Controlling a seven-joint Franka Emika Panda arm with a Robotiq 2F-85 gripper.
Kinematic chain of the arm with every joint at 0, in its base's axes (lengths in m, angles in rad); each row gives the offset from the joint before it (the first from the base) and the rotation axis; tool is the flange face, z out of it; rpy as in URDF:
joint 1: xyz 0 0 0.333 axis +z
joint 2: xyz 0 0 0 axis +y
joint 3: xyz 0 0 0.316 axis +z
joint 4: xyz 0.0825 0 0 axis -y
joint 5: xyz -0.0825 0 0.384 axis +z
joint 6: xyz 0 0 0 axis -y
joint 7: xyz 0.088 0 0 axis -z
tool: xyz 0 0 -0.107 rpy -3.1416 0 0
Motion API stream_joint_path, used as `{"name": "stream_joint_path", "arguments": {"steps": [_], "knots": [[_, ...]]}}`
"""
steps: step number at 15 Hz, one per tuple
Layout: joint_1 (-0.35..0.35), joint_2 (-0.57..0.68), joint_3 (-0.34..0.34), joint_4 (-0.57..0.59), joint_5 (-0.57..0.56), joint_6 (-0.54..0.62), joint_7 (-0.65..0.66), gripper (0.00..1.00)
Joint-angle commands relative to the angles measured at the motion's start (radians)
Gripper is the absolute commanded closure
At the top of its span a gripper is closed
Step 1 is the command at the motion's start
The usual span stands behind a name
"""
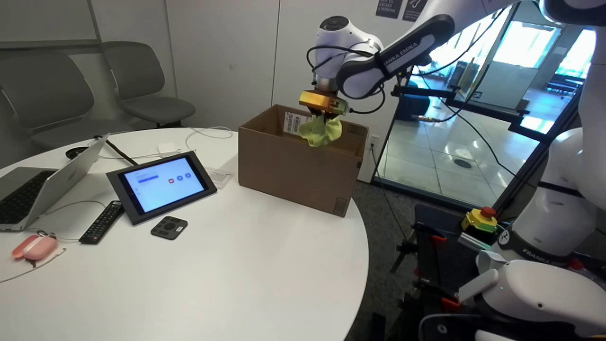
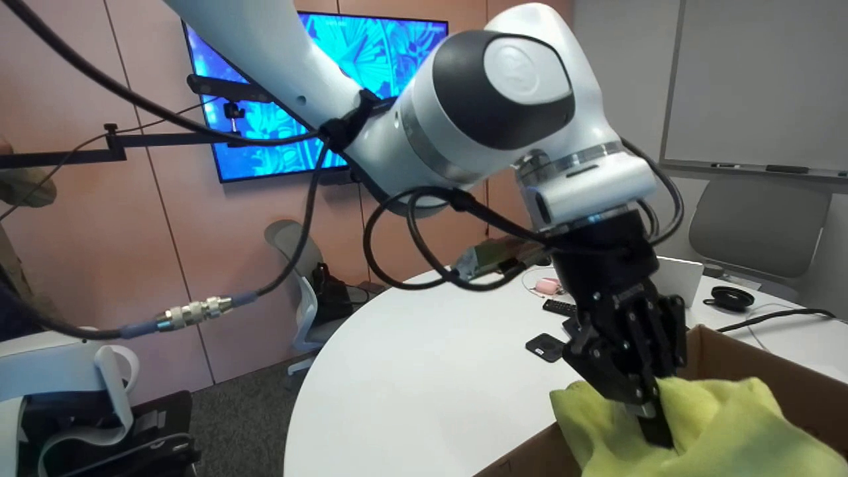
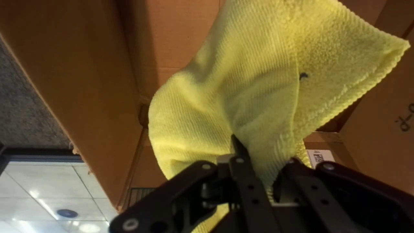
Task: Put the marker on the green towel, then wrap the marker in the towel and put it in the box
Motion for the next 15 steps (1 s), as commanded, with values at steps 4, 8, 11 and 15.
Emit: {"name": "stream_joint_path", "arguments": {"steps": [4,8,11,15], "knots": [[-0.039,0.209,-0.045,0.18,0.166,-0.03,0.071,0.96],[-0.063,0.306,-0.064,0.256,0.255,-0.035,0.072,0.96],[-0.077,0.362,-0.074,0.293,0.306,-0.027,0.071,0.95],[-0.099,0.417,-0.073,0.328,0.362,-0.022,0.053,0.63]]}}
